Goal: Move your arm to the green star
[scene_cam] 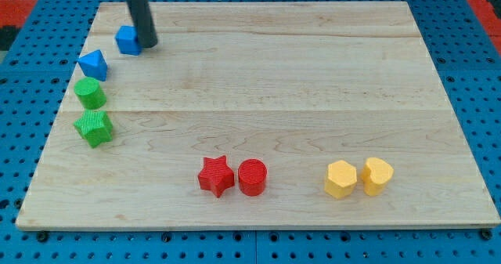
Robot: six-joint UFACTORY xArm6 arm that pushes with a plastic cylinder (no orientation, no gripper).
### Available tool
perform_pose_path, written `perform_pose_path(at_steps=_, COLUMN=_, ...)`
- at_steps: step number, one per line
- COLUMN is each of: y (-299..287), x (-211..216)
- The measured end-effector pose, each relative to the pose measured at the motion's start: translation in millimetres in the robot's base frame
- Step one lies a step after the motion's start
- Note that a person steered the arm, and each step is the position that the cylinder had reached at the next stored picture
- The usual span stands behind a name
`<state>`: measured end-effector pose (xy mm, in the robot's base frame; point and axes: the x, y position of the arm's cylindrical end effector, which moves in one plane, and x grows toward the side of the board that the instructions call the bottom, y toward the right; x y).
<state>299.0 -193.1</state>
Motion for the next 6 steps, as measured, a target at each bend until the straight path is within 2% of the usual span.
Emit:
perform_pose_path(at_steps=1, y=-28.0, x=-0.1)
perform_pose_path(at_steps=2, y=14.8, x=3.8)
perform_pose_path(at_steps=3, y=69.5, x=70.4)
perform_pose_path(at_steps=4, y=65.0, x=136.6)
perform_pose_path(at_steps=6, y=8.2, x=186.4)
